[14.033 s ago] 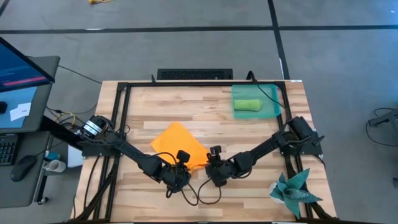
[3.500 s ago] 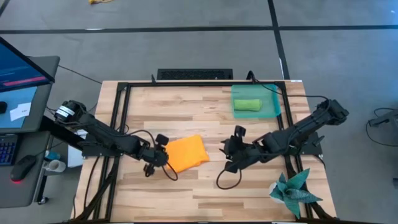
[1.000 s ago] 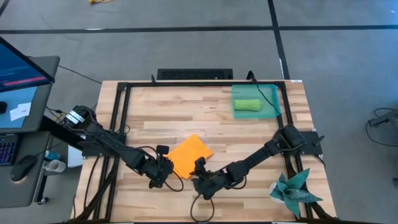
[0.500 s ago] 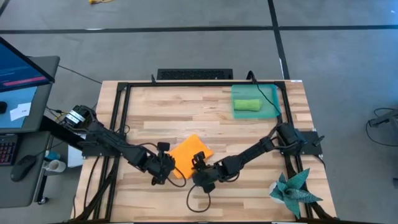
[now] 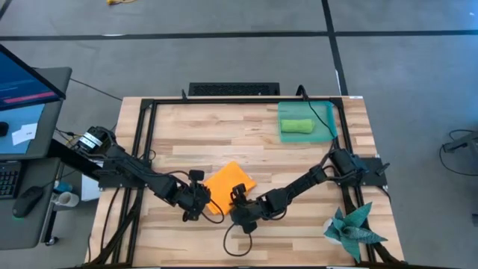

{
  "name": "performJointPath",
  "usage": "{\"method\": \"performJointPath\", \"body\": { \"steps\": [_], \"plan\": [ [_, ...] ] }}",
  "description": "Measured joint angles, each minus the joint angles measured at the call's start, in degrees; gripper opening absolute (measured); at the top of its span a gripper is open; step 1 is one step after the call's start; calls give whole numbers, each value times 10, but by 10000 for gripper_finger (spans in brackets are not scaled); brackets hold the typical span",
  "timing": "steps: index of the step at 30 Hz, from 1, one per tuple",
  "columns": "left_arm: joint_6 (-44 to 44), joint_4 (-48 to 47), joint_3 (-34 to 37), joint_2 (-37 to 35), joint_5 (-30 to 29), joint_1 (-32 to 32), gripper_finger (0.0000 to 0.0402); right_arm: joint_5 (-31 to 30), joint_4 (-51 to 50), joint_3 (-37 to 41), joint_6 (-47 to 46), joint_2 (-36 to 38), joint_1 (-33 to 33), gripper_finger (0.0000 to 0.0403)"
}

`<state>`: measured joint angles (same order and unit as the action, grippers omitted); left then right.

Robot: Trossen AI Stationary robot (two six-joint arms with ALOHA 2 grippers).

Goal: Roll microfiber towels into tight, uniform cylinder then place into a basket
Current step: Fold the orange microfiber towel

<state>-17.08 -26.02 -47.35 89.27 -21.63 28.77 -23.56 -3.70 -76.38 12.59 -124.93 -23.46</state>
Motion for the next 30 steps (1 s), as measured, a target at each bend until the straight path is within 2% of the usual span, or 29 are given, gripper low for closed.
{"method": "performJointPath", "body": {
  "steps": [8, 15, 22, 30],
  "plan": [
    [0, 0, 0, 0, 1, 0, 84, -16, -4, 1, 9, -2, 3, 77],
    [-1, -1, 0, 0, 16, 0, 84, -18, -21, 4, 12, 10, 5, 11],
    [-17, 4, 0, 0, 36, 2, 84, -18, -24, 3, 16, 65, 13, 24],
    [14, 21, 0, 0, 33, 21, 84, -18, -18, 3, 64, 122, 51, 7]
  ]
}}
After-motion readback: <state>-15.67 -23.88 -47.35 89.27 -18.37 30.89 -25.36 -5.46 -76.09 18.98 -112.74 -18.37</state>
